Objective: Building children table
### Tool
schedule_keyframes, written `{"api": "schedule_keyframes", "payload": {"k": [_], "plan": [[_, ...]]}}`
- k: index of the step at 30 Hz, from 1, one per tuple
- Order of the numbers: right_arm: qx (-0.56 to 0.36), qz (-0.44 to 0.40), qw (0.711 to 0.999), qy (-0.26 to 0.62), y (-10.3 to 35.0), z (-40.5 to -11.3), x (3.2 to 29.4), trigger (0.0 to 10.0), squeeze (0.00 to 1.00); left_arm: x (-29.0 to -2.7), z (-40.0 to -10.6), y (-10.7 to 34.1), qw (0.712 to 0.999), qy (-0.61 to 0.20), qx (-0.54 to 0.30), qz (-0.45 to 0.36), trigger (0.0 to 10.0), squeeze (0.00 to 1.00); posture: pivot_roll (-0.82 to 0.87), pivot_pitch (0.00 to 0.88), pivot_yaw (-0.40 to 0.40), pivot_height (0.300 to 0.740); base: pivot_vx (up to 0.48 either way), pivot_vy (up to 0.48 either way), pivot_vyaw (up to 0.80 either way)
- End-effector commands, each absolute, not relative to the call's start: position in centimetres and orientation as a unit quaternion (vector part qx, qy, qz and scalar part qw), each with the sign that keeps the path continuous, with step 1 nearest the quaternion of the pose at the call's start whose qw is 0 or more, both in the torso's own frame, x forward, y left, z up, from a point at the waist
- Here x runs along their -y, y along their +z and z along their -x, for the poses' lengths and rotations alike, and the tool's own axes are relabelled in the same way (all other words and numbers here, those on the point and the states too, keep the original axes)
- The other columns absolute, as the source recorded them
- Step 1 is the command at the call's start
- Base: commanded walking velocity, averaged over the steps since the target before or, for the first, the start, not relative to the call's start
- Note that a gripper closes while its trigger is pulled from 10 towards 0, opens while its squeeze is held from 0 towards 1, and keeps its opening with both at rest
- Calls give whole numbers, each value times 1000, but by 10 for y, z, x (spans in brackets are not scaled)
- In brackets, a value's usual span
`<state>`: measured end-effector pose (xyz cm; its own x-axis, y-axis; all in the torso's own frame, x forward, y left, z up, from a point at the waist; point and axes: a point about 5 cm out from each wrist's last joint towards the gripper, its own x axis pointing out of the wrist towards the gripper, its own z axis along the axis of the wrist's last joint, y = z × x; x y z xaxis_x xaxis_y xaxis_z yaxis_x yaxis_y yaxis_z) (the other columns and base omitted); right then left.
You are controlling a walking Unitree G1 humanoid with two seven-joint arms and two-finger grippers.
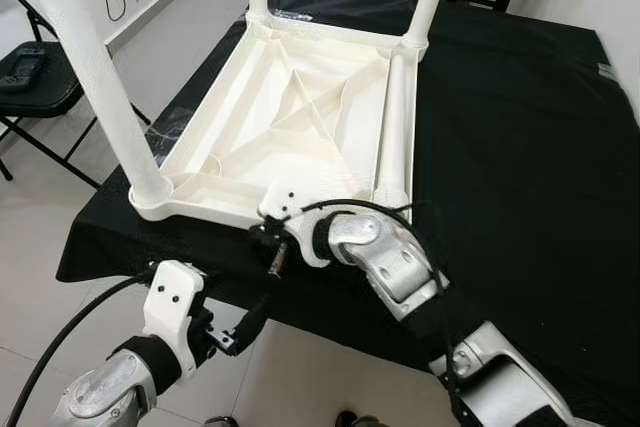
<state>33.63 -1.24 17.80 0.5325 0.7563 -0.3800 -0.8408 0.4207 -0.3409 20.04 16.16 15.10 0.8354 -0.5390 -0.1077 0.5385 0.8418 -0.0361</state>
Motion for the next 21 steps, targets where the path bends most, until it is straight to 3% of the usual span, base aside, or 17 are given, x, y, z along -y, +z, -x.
{"api": "schedule_keyframes", "payload": {"k": [1, 11, 21], "plan": [[-69, 241, 859, 447, 186, -340, 8, 10000, 0, -161, -198, 149, 959, -278, -61, -4, 10000, 0, 131, 246, -107, 740, 0, 0, 0], [-52, 219, 868, 442, 191, -338, -19, 10000, 0, -162, -199, 150, 960, -275, -58, -11, 10000, 0, 140, 248, -109, 740, 0, 0, 0], [-46, 118, 898, 422, 205, -340, -43, 10000, 0, -163, -201, 152, 962, -267, -52, -17, 10000, 0, 146, 251, -112, 740, 0, 0, 0]]}}
